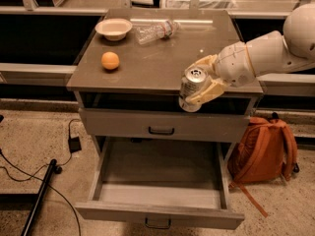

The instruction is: Place 7up can into middle drawer

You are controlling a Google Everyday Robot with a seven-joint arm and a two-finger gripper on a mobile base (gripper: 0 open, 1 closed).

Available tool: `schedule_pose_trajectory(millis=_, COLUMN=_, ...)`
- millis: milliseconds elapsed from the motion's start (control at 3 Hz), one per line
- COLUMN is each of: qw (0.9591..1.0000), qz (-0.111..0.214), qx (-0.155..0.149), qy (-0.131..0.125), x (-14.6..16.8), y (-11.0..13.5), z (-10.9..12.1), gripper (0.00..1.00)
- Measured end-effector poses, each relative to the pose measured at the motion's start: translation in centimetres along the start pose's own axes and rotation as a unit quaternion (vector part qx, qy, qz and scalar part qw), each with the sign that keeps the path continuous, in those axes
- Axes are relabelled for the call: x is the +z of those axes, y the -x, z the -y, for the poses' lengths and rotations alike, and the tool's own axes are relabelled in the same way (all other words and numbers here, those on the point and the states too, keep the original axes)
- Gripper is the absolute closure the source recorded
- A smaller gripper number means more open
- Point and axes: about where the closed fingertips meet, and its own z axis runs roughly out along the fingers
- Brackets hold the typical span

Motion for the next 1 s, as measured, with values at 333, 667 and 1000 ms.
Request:
schedule_pose_trajectory(millis=333, qw=0.9984, qz=-0.021, qx=0.037, qy=-0.037, x=-1.4, y=-4.0, z=-1.5, gripper=1.0)
schedule_pose_trajectory(millis=667, qw=0.9933, qz=-0.059, qx=0.072, qy=-0.068, x=-2.8, y=-10.5, z=-4.1, gripper=1.0)
schedule_pose_trajectory(millis=1000, qw=0.9925, qz=-0.094, qx=0.068, qy=-0.039, x=-2.9, y=-14.9, z=-5.3, gripper=1.0)
